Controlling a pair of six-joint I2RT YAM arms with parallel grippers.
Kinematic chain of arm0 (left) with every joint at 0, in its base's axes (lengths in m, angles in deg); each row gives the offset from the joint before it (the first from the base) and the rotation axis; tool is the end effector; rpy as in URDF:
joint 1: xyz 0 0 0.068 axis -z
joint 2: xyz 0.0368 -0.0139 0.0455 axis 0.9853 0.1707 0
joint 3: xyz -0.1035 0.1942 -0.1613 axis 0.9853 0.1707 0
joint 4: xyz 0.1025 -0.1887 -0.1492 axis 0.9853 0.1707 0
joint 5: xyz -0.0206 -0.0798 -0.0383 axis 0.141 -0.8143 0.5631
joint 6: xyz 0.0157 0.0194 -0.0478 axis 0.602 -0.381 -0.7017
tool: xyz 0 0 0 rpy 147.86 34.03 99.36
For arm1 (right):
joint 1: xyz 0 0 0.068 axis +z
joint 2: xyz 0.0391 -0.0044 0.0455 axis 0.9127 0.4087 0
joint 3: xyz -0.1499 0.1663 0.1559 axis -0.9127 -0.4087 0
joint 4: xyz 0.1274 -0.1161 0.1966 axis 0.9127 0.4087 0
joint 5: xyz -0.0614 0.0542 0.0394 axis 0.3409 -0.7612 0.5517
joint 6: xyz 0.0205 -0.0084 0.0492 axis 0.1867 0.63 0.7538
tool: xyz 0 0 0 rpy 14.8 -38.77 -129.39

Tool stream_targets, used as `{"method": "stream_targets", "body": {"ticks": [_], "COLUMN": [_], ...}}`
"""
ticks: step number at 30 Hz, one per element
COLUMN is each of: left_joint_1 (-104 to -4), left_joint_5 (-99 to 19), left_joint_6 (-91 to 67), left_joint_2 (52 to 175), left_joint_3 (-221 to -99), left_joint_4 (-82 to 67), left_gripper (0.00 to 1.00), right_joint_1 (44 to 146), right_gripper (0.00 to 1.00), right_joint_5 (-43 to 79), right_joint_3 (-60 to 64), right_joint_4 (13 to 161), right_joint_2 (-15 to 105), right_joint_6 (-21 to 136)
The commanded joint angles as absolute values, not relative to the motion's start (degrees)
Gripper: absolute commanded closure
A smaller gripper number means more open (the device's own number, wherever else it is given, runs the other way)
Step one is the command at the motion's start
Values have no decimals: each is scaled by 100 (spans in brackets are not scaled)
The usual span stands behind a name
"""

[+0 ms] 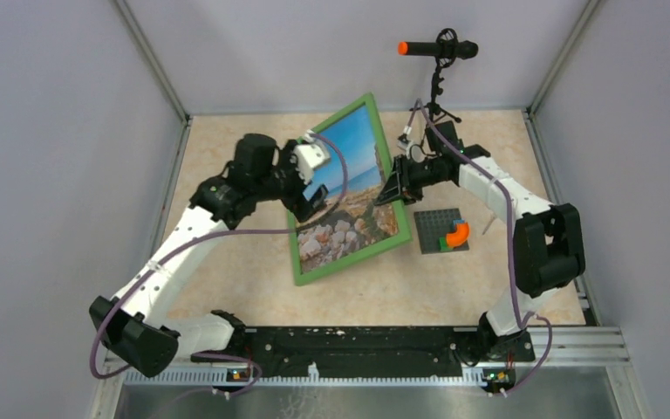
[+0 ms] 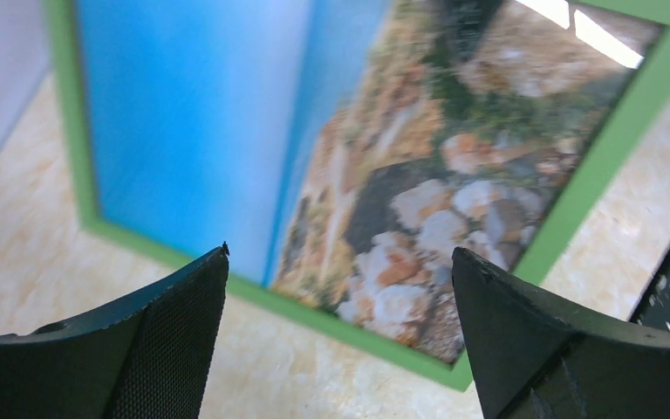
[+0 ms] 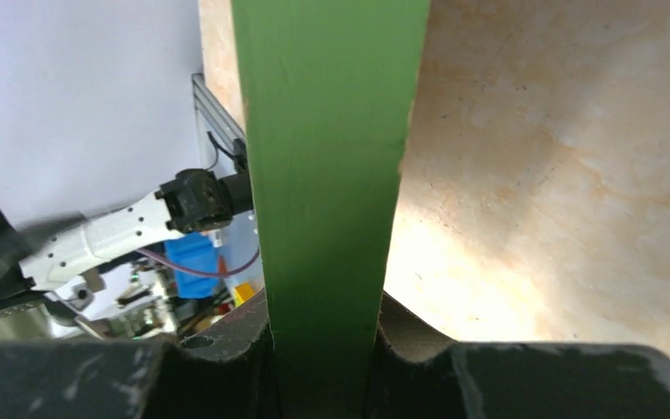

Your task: Take the photo out of the frame

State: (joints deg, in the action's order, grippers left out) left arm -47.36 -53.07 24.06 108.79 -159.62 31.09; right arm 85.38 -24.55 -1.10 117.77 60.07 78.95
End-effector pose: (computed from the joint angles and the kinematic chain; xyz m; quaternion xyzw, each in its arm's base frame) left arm 0.2161 -0.1547 0.3639 0.4934 0.7284 -0.1957 0.4333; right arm 0.3228 0.1432 0.2524 -0.0576 0.8729 0.4773 0.0826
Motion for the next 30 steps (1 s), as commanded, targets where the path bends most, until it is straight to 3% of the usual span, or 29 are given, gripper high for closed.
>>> {"method": "stream_targets", "body": {"ticks": [1, 5, 14, 20, 30], "left_joint_1": [-5461, -6025, -7781, -8263, -9183], "left_joint_5": [-4947, -4372, -5608, -5696, -5623], "left_joint_6": [1559, 940, -25, -264, -249], "left_joint_2": [10394, 10572, 10795, 10841, 11460], "left_joint_3": [-16333, -16699, -16962, -17013, -17903], "left_joint_4": [3220, 3529, 3784, 3724, 3904], "left_gripper": [1, 1, 1, 1, 1], "right_joint_1": [8584, 8592, 8842, 9410, 11280], "right_gripper": [100, 100, 100, 100, 100], "right_joint_5": [-1686, -1265, -269, 765, 3518], "right_joint_3": [1269, 2378, 3974, 3974, 3978], "right_joint_4": [12890, 13794, 14496, 14126, 13436], "right_joint_2": [5578, 5790, 5799, 5449, 5386], "right_joint_6": [6120, 5413, 4398, 3766, 2578]}}
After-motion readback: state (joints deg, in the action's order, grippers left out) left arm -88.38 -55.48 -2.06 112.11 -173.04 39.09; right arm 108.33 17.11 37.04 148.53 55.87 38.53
